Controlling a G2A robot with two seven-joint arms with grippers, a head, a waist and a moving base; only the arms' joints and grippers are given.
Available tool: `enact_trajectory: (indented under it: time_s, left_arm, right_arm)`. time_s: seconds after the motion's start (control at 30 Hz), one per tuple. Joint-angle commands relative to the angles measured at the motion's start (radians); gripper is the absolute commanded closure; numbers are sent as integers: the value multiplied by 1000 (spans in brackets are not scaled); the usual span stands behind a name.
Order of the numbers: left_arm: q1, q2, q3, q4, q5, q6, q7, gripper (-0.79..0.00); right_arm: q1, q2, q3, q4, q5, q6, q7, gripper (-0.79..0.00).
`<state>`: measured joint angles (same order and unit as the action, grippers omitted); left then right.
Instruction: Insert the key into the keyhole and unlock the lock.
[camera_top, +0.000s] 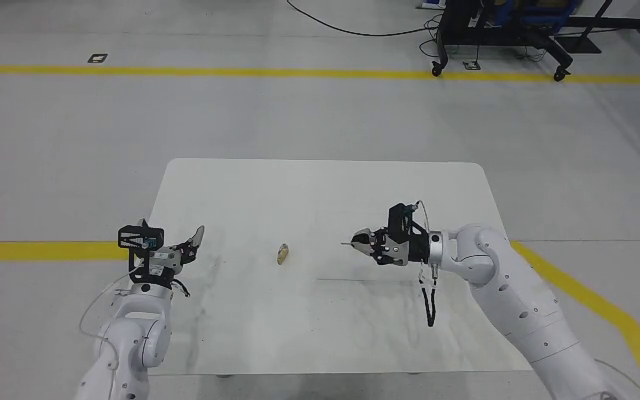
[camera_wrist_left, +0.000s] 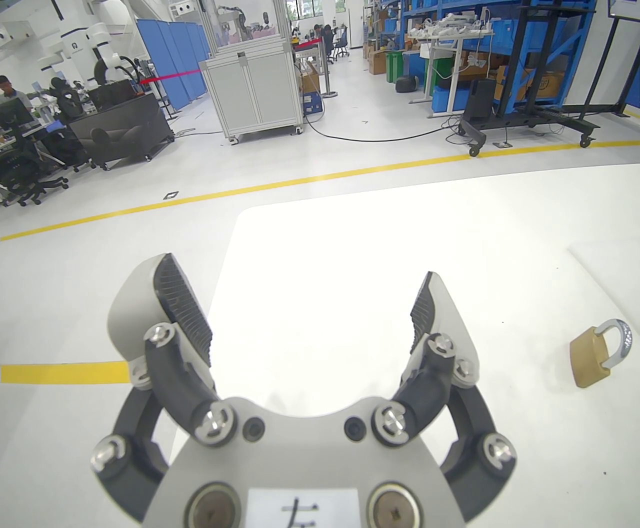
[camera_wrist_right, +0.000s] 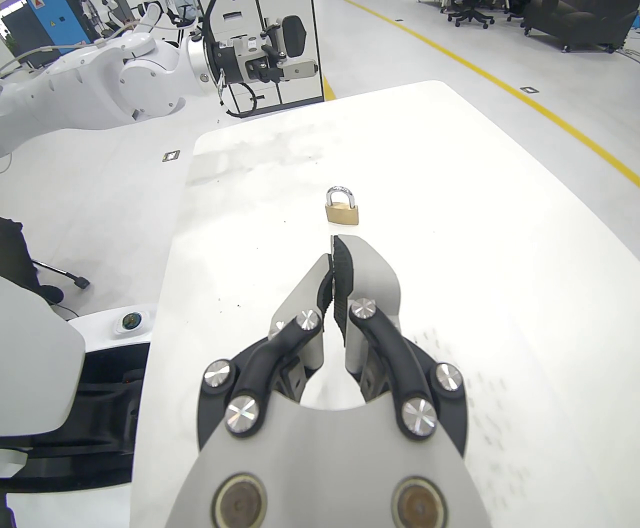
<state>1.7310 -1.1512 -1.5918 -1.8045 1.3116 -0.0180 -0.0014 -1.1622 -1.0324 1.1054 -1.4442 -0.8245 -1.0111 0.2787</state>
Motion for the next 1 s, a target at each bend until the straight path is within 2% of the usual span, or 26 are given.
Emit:
enact_trajectory:
  time_s: [0.0,0.07,0.17,0.27,0.33,0.4,0.53,0.63,0.7,0.77,0.97]
  left_arm:
    - [-5,-4,2,-19,-129,-68,-13,-785]
    - [-16,-4,-15,-38,-276,-158,-50,-785]
    - [-44,1,-35,-54,-502,-323,-177,-785]
    - [-99,10,-10,-31,-841,-513,-409,-785]
    - [-155,18,26,3,-1081,-565,-610,-785]
    - [-221,24,71,46,-1340,-538,-808,-785]
    - [-355,30,137,159,-1728,-389,-1112,-785]
    - [-435,30,174,249,-1847,-325,-1248,-785]
    - [-478,32,193,304,-1823,-292,-1291,-785]
    - [-507,34,208,317,-1753,-294,-1288,-785]
    - [-507,34,208,317,-1753,-294,-1288,-785]
  right_arm:
    - [-12,-4,-19,-9,51,-1,-71,0]
    - [-4,-3,-50,2,92,-1,-100,0]
    - [24,3,-105,23,165,-1,-99,0]
    - [40,13,-143,18,244,-1,-110,0]
    - [40,24,-157,6,279,-1,-124,0]
    - [33,36,-166,-8,306,-1,-142,0]
    - [11,62,-174,-35,343,-1,-187,0]
    - [-2,77,-172,-55,354,-1,-226,0]
    - [-2,77,-172,-55,354,-1,-226,0]
    - [-2,77,-172,-55,354,-1,-226,0]
    - [-2,77,-172,-55,354,-1,-226,0]
